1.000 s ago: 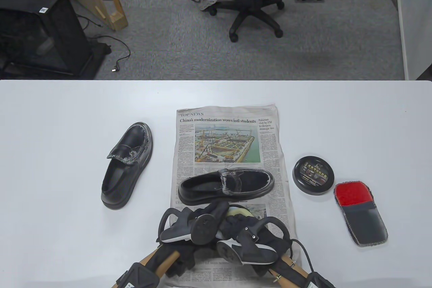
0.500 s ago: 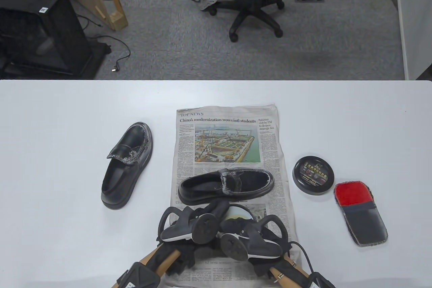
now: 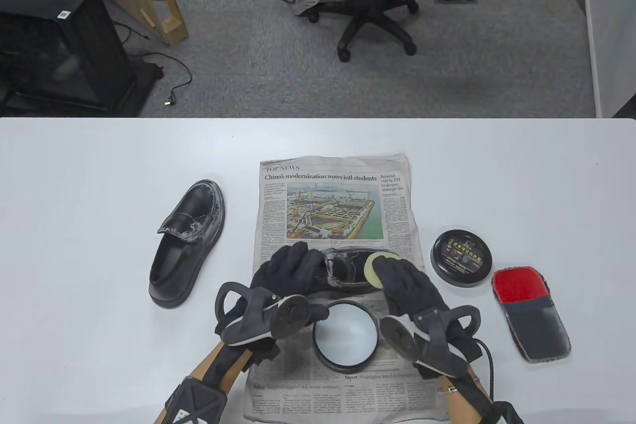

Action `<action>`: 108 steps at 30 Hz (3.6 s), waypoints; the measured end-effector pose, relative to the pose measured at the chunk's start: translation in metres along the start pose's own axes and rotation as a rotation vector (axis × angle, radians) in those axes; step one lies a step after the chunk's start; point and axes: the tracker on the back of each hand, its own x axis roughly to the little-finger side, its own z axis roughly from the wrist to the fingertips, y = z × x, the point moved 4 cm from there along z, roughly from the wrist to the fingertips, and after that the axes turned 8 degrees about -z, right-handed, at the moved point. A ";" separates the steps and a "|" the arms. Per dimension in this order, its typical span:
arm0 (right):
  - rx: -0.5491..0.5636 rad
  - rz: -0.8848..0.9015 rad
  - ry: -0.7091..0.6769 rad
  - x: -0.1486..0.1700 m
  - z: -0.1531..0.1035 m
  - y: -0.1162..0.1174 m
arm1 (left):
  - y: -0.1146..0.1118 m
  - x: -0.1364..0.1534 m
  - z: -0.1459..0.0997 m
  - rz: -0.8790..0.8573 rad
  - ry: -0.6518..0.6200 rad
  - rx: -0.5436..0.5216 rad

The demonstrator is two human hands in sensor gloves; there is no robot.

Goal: Dip and apply leather care cream with polishing sponge on shoes

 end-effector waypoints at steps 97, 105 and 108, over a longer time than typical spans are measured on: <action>-0.134 -0.137 -0.182 -0.054 0.016 0.031 | -0.042 0.029 0.036 0.135 0.140 0.104; -0.242 -0.129 0.012 -0.014 0.032 0.069 | -0.041 0.029 0.036 0.144 0.149 0.089; -0.266 -0.192 0.027 -0.005 0.029 0.070 | -0.041 0.029 0.035 0.156 0.158 0.087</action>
